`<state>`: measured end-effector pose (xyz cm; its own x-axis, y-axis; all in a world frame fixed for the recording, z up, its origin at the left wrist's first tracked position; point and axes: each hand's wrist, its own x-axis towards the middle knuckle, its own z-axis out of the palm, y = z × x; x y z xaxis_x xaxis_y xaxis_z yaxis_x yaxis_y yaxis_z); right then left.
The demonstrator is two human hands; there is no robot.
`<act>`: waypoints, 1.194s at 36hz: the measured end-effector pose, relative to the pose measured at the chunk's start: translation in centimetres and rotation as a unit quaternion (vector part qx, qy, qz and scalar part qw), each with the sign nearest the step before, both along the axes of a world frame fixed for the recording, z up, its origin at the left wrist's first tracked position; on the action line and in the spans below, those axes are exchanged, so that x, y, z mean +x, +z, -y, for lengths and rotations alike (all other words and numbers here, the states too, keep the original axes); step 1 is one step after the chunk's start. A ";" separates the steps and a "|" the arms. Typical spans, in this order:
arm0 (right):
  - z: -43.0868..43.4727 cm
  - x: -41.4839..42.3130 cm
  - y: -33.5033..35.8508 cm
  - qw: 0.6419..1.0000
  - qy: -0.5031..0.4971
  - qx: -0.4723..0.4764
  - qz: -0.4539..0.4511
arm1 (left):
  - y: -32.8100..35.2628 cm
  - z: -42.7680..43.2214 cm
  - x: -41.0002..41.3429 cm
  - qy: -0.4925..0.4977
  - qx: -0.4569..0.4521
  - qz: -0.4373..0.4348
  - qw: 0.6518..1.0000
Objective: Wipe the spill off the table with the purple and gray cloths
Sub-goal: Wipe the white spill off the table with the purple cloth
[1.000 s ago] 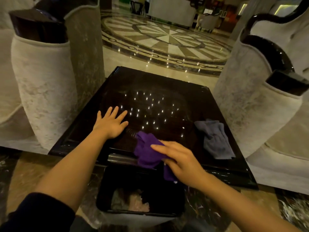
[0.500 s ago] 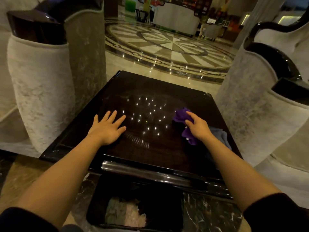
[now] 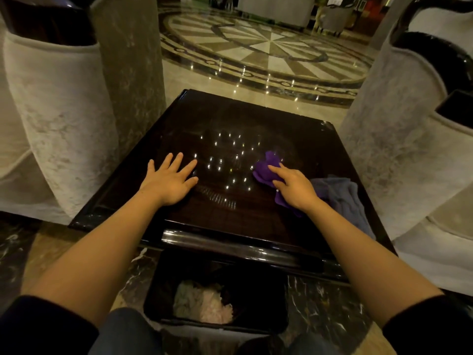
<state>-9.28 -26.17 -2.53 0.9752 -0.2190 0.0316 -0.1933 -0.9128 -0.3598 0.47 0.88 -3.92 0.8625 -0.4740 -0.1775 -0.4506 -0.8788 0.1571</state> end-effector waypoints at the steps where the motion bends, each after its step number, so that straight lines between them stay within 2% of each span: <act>1: -0.5 -0.4 0.1 1.000 0.013 0.003 0.005 | 0.0 0.0 0.0 0.001 0.000 0.000 1.000; 11: -6.3 -5.1 0.3 0.992 0.112 0.049 0.029 | 0.3 0.0 -0.5 0.007 -0.006 0.000 1.000; 25: -13.3 -12.3 -0.6 0.955 0.265 0.103 0.088 | 0.4 0.2 -0.3 0.006 -0.004 -0.003 1.000; 30: -13.6 -12.9 0.3 0.953 0.251 0.137 0.102 | 2.0 -0.1 -0.8 0.011 -0.015 0.027 0.999; 36: -13.4 -12.1 1.4 0.953 0.273 0.124 0.053 | 2.3 -0.7 -0.7 0.015 -0.004 0.036 0.999; 39: -13.3 -12.5 3.1 0.946 0.292 0.130 0.056 | 3.4 -2.2 -2.3 0.041 0.012 0.137 0.990; 43: -12.5 -12.0 4.5 0.947 0.292 0.112 0.078 | 4.0 -1.8 -4.1 0.004 -0.040 0.234 0.971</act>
<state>-21.32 -13.63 1.92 0.9191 0.3379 0.2027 0.3927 -0.7444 -0.5399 -3.64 2.66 0.05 0.8440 -0.4623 0.2719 -0.4818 -0.8762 0.0060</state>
